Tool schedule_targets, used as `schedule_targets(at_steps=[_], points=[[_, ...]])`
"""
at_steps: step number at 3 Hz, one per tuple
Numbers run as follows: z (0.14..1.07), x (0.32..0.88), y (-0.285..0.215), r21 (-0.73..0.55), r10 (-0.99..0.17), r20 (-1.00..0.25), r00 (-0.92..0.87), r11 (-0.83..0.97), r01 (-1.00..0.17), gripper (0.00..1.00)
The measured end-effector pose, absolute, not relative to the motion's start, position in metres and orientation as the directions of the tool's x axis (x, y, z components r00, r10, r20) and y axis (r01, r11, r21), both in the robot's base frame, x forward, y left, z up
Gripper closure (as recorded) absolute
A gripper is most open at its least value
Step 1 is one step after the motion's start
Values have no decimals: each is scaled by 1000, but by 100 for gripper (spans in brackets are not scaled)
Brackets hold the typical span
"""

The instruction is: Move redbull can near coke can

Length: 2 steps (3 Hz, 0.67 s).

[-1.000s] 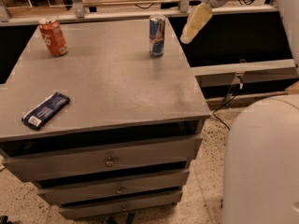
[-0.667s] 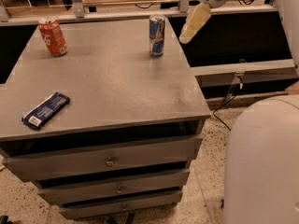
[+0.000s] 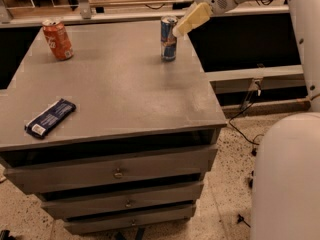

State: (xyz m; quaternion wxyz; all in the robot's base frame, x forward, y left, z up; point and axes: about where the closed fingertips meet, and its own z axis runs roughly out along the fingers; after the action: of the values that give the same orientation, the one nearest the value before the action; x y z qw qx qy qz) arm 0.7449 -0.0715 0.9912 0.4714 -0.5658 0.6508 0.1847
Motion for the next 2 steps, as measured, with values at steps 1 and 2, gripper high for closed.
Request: schedule_targets(at_steps=[1,2], points=[[992,762,-49,-237,-460,-885,69,320,-917,0],[985,779,-31,-182,-433,-901,11,354,-917,0]])
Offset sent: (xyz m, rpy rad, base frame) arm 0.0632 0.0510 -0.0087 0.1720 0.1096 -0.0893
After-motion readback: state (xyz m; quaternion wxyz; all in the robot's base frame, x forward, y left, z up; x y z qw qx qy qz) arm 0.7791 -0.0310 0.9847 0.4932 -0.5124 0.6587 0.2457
